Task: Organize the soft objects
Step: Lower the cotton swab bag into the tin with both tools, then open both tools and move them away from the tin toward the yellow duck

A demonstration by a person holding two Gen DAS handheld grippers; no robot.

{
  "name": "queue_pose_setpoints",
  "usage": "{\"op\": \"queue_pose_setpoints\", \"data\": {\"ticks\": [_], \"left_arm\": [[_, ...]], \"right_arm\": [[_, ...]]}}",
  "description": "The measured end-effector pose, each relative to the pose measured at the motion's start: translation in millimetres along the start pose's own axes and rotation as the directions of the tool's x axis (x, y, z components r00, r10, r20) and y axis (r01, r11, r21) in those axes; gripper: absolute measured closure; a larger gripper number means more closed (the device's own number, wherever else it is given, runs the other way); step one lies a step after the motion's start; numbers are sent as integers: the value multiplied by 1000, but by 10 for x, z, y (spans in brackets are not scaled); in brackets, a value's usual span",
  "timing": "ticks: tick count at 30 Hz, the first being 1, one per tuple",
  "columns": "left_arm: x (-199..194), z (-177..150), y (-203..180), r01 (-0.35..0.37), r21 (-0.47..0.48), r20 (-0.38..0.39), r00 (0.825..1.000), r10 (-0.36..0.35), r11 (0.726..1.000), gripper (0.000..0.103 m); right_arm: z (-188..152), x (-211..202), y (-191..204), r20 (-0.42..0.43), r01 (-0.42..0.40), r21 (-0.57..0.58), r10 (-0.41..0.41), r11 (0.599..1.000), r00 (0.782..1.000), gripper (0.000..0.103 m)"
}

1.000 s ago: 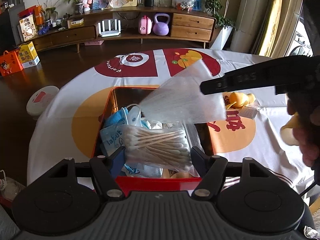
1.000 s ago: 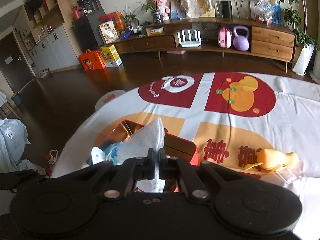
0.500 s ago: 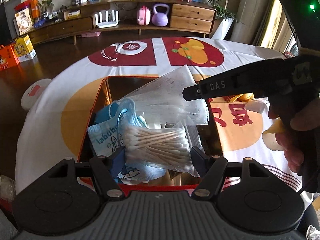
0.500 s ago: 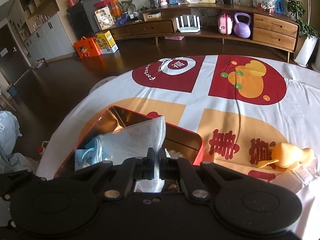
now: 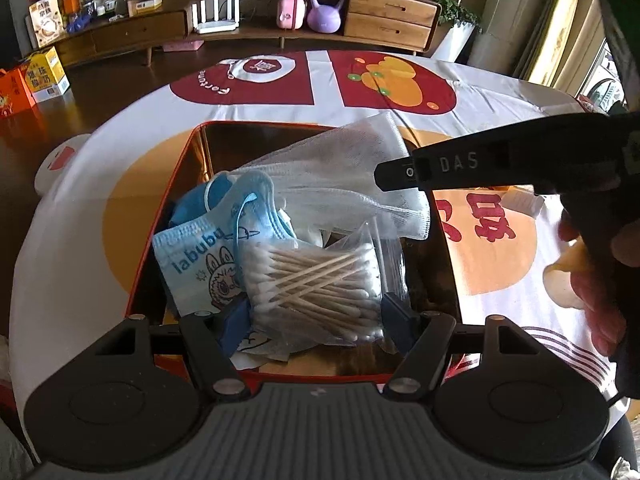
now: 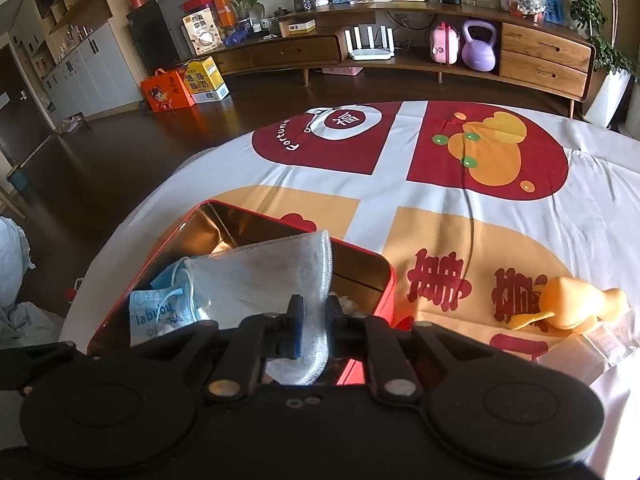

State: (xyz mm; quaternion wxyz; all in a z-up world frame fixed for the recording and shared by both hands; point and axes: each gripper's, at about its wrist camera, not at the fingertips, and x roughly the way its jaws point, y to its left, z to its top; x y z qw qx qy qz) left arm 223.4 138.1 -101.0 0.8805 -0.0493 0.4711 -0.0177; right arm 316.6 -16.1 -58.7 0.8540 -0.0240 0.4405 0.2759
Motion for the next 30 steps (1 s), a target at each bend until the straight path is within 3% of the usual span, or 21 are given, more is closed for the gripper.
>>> {"op": "queue_pose_setpoints", "data": {"ticks": [13,16,24,30], "left_arm": [[5,42,17,13,-54,-22,1000,-14,998,28],[-41,25,11,11,-55,-14,1000,-12,998,28],[-254,13,-31,-2,-51,44,999,4,999,28],[-463,4,-112,-4,-25,96,995,6,1000,28]], "right_arm": [[-102,-146,-38,-9,-15,17,15,1000,1000,82],[-125,-209,-25,-5,-20,13,20,1000,1000,75],[-159,-419,-95,18,-28,20,28,999,999,67],[-198,-663,-93,37,-63,6,62,998,997,66]]}}
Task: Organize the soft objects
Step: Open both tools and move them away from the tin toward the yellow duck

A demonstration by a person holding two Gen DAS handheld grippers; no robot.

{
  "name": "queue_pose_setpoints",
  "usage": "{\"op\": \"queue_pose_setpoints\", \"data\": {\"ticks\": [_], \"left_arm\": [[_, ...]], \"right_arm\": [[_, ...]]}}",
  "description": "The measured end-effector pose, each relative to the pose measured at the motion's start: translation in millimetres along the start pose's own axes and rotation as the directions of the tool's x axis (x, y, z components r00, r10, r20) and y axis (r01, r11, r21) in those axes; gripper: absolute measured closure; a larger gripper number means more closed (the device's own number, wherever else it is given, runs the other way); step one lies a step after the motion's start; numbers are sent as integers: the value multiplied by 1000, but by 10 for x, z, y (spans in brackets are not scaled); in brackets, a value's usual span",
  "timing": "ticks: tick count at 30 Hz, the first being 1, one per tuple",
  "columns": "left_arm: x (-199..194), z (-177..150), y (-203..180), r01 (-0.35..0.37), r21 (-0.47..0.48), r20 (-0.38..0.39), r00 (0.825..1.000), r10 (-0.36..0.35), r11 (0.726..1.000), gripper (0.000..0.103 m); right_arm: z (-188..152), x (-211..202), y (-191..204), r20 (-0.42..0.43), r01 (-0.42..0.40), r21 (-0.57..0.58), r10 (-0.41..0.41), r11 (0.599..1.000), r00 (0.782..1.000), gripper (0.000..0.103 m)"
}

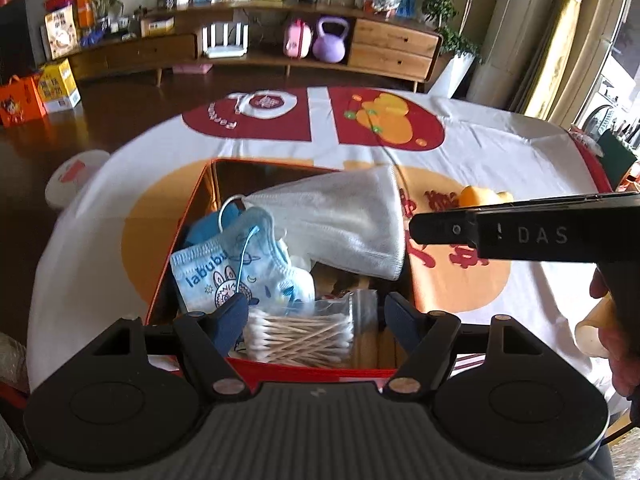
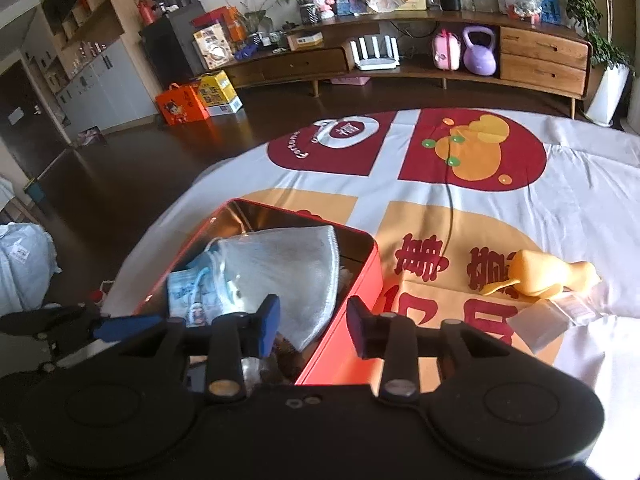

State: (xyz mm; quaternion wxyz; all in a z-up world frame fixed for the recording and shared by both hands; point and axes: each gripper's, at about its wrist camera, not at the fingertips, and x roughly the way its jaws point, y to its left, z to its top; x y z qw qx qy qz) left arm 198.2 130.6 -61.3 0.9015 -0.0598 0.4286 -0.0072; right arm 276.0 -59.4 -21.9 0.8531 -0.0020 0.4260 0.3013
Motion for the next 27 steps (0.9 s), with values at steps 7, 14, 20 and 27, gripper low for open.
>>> {"op": "queue_pose_setpoints", "data": {"ticks": [7,14,20,27], "left_arm": [[-200,-25,-86,6,13,32,999,-6,1000,28],[-398,-44,-156,14,16,69,997,-15,1000,28],[-538,-63,-242,19,16,98,995,-20,1000,28],[-642,-85,-385,31,23,118,992,-34,999,28]], "right_arm": [[-57,-326,88,38,-35,-35,37,999,999,60],[-160,-632,101,70,-29,-55,33,998,997,51],[-276,-880,57,83,-9,-67,14,998,996,44],[-431,-1150,-81,111,6,-65,1,998,994,38]]}}
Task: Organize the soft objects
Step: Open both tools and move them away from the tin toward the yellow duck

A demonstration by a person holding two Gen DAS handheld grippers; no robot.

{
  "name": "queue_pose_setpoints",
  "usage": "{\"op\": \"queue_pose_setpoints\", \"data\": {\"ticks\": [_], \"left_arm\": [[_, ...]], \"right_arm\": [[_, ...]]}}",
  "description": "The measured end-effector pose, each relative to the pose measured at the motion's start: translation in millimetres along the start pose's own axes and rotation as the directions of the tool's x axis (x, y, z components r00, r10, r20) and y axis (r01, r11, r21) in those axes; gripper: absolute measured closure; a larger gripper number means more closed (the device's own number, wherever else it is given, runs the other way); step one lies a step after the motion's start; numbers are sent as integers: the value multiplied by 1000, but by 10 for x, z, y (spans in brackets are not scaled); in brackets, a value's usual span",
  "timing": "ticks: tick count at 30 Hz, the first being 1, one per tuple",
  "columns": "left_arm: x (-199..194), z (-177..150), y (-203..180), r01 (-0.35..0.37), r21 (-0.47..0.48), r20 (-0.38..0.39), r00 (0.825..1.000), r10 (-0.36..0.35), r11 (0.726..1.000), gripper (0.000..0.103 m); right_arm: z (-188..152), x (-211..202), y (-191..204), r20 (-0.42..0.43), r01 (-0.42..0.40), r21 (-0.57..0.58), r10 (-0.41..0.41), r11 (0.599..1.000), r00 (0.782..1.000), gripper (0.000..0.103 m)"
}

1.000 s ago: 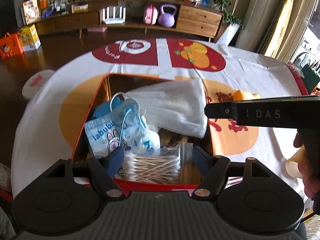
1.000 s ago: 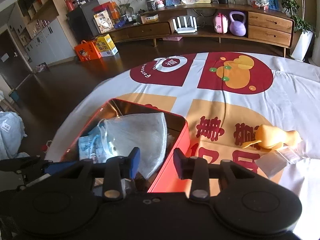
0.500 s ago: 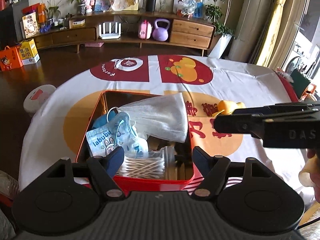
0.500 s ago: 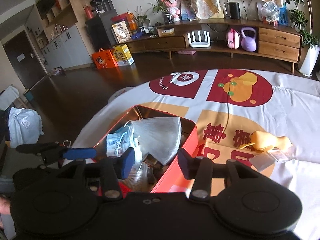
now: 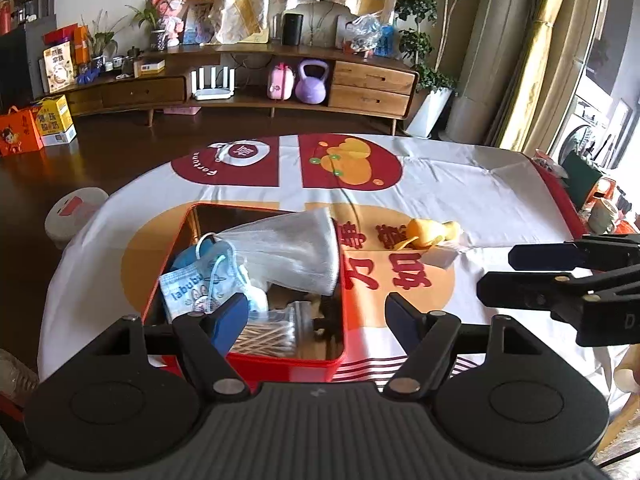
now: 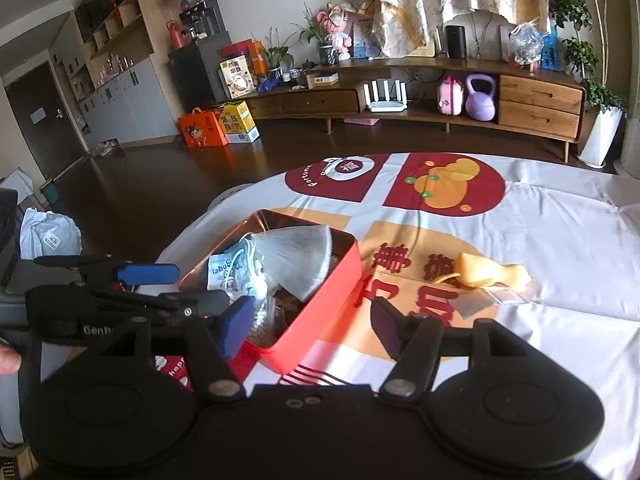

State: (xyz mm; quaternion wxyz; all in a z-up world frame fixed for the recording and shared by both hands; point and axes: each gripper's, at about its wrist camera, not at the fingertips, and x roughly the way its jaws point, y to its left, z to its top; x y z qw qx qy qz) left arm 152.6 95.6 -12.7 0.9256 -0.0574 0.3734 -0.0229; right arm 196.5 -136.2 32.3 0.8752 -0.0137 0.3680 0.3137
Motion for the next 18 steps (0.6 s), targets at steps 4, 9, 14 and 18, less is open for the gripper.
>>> {"op": "queue_pose_setpoints", "data": {"ticks": [4,9,14,18], "left_arm": [[-11,-11,-144,21,15,6,1000,-21,1000,28],[-4,0,-352,40,38,16,999,-41,998,22],[54,22,-556,62,53,19,998,-63,997,20],[138,45,-706,71,64,14,997,-72,995,20]], "right_arm": [[-82,-104,-124,2,25,17,-25,1000,1000,31],[-188,-228,-327,10,49,41,-49,998,999,24],[-279,-320,-537,16,71,60,-72,996,997,17],[-334,-384,-685,31,82,66,-84,994,996,5]]}}
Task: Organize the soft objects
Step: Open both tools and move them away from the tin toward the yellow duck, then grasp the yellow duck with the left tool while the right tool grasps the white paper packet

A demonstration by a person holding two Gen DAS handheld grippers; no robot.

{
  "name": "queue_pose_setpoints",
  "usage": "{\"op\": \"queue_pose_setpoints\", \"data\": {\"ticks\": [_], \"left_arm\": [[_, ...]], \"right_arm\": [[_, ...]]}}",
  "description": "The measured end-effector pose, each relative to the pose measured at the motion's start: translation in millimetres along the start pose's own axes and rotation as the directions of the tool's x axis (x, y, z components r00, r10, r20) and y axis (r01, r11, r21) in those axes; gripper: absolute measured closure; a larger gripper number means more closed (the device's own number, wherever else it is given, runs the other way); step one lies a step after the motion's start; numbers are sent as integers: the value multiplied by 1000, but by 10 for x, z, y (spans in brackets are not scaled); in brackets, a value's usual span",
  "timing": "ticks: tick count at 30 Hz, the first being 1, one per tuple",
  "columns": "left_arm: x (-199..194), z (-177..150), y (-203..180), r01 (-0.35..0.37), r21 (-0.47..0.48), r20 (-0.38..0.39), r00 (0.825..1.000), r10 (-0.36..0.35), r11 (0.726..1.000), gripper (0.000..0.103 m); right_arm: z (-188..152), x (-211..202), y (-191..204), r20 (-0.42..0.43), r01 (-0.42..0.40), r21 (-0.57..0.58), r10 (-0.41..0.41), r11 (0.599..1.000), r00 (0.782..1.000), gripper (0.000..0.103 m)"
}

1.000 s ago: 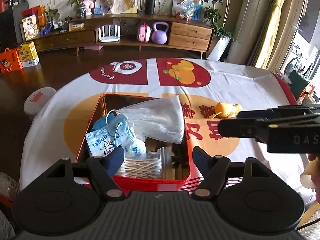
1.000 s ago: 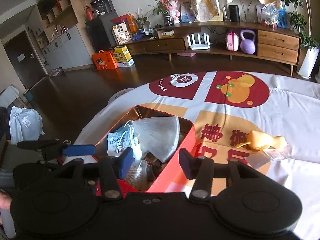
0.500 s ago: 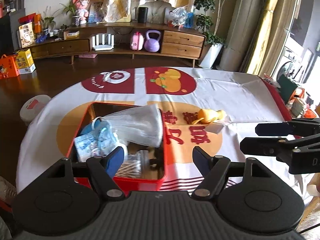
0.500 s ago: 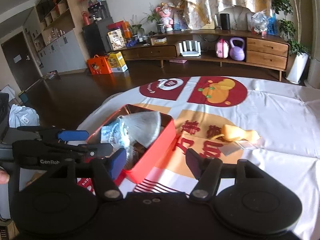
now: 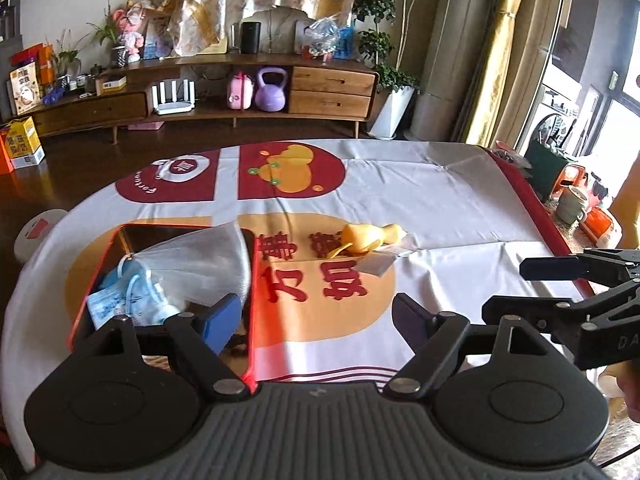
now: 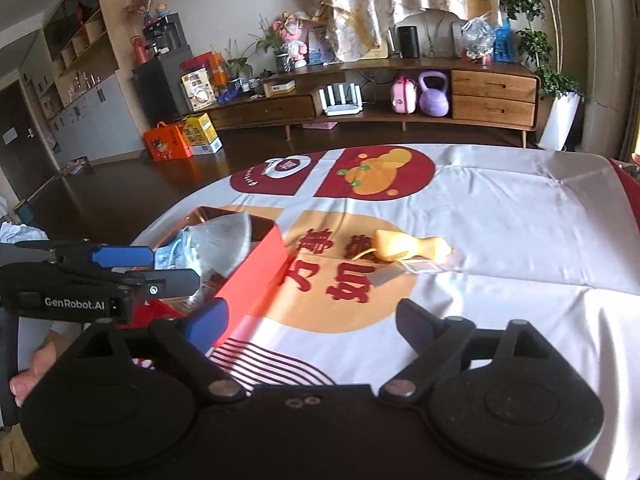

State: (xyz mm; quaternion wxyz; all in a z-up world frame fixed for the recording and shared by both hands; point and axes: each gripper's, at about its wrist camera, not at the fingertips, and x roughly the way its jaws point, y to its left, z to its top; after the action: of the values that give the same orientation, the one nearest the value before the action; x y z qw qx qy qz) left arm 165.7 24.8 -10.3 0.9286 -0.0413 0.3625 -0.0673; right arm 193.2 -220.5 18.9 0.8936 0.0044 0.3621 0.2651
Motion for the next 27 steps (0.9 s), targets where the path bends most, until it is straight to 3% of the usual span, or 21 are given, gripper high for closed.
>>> {"op": "queue_pose_setpoints", "data": {"ticks": [10,15,22,27], "left_arm": [[346,100,-244,20,-2,-43,999,-20,1000,15],[517,173,-313,35,-1,-47,998,-35,999,1],[798,306,-387,20,9,-57,998,-19,1000,1],[1044,441,-398,48,3,-91,995,-48,999,1]], "right_arm": [[-39,50,-383,-3,66,24,-66,998,998,2],[-60,125,-526,-15,82,19,-82,996,997,2],[-80,272,-625,-49,60,-4,-61,998,997,2],[-67,408,-645,-71,58,-41,-61,997,996,2]]}}
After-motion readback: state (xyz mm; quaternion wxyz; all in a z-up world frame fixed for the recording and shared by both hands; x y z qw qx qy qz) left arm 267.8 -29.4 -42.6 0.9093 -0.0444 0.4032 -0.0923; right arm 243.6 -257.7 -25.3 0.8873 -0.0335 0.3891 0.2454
